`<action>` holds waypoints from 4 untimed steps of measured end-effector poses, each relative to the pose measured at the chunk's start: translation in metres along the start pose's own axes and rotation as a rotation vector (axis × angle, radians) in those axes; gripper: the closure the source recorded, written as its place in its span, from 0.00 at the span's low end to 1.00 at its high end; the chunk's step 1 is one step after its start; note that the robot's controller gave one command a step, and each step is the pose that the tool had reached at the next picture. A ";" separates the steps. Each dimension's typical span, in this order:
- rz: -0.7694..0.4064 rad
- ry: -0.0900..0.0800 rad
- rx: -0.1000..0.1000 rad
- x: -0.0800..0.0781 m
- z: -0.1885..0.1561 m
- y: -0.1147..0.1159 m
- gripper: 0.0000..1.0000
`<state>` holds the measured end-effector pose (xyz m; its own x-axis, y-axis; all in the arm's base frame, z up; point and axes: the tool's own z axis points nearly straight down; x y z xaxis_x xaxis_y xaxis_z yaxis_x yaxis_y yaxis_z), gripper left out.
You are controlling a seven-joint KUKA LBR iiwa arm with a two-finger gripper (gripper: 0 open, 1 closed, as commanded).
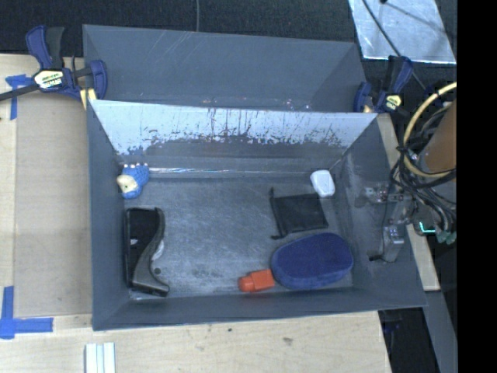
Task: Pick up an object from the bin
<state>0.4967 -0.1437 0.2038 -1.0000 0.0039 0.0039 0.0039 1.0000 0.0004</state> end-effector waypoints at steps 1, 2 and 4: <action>-0.065 0.001 -0.002 0.000 0.092 0.042 0.00; 0.150 -0.002 -0.001 -0.007 0.107 0.087 0.00; 0.292 -0.017 -0.001 -0.035 0.128 0.062 1.00</action>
Offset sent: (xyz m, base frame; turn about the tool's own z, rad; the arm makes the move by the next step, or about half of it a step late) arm 0.0012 0.0400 -0.0872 -0.0612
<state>0.5316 -0.0816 0.0759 -0.9565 0.2913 -0.0125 0.2913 0.9566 0.0026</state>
